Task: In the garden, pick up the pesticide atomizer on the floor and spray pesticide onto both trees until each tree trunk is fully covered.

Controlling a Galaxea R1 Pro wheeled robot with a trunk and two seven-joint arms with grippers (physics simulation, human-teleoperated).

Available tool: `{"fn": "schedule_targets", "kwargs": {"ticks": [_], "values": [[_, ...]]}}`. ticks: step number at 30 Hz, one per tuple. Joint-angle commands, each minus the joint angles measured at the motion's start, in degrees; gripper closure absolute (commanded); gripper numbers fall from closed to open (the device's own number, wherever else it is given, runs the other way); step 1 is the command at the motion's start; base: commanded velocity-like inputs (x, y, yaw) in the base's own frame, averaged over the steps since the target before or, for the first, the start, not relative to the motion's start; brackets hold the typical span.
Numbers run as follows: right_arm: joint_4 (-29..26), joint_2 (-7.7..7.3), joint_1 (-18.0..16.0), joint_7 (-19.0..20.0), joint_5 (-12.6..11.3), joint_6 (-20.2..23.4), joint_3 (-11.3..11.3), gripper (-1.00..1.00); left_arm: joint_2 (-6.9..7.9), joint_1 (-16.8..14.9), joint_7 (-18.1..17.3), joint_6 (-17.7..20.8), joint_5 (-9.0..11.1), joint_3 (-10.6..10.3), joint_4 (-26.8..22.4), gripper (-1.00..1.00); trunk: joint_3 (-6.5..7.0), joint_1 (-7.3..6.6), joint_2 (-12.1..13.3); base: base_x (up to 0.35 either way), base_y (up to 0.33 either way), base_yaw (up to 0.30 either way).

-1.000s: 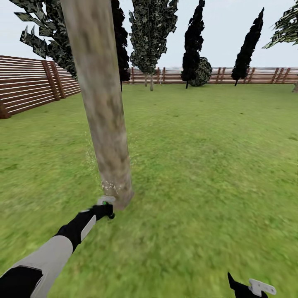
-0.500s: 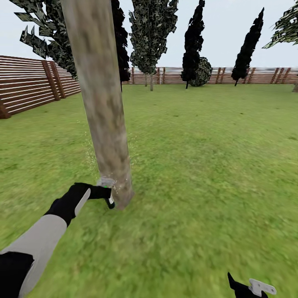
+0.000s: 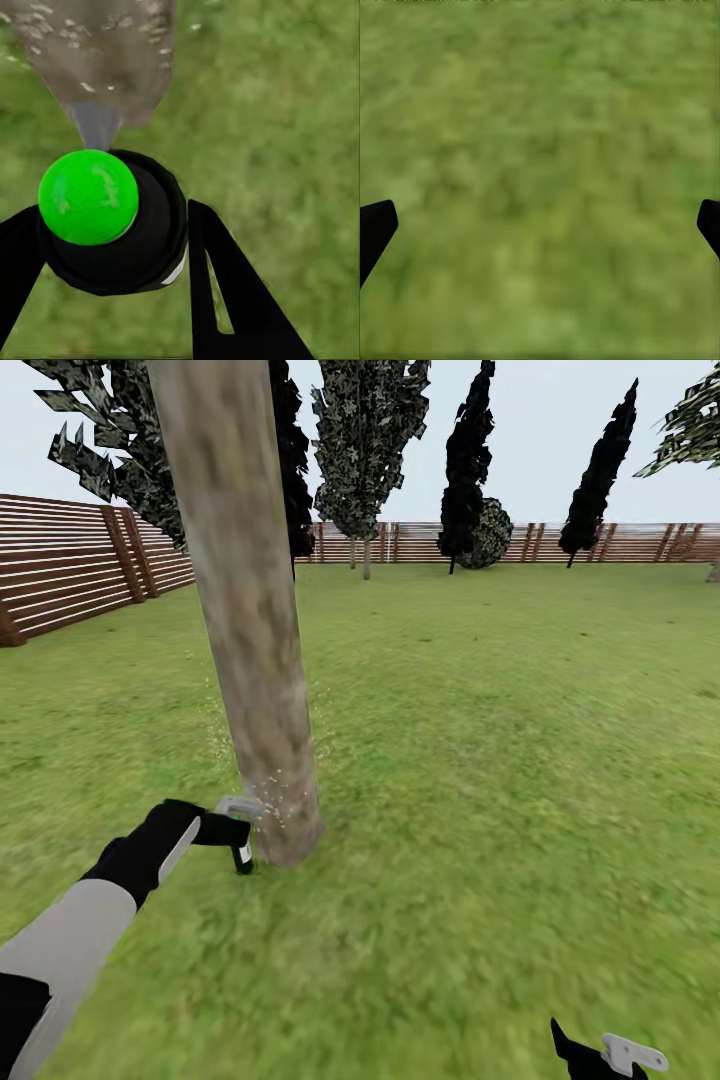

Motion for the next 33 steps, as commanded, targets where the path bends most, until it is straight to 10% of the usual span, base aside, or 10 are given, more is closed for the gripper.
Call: {"fn": "schedule_targets", "kwargs": {"ticks": [1,4,9,15,22,27,33], "values": [[0.00,0.00,0.00,0.00,0.00,0.00,0.00,-1.00,0.61,0.01,0.00,0.08,0.46,0.03,-0.02,1.00,0.00,0.00,0.00,0.000,0.000,0.000],[0.00,0.00,0.00,0.01,0.00,0.00,0.00,-1.00,0.34,-0.09,0.05,0.09,0.55,-0.12,-0.11,1.00,0.00,0.00,0.00,-0.234,0.000,0.000],[0.00,0.00,0.00,0.01,0.00,0.00,0.00,-1.00,-4.36,-1.39,0.20,5.33,0.09,-0.12,-4.85,1.00,0.00,0.00,0.00,-0.043,0.000,0.000],[-0.08,0.00,0.00,0.00,0.00,0.00,0.00,-1.00,2.40,-2.36,0.05,6.20,-0.09,1.37,-4.52,1.00,0.00,0.00,0.00,0.000,0.000,0.000],[0.05,0.00,0.00,-0.02,0.01,0.00,0.03,-1.00,-1.28,-2.82,0.05,9.58,0.53,1.07,-6.65,1.00,0.00,0.00,0.00,0.000,0.000,0.000],[0.00,0.00,0.00,-0.03,0.00,0.00,0.00,-1.00,4.34,-7.70,0.05,11.97,0.42,1.30,-6.62,1.00,0.00,0.00,0.00,0.000,0.000,0.000],[0.00,0.00,0.00,0.03,0.00,0.00,0.00,-1.00,-2.10,-8.62,-0.04,14.28,0.62,0.78,-7.05,1.00,0.00,0.00,0.00,0.000,0.000,0.000]]}}
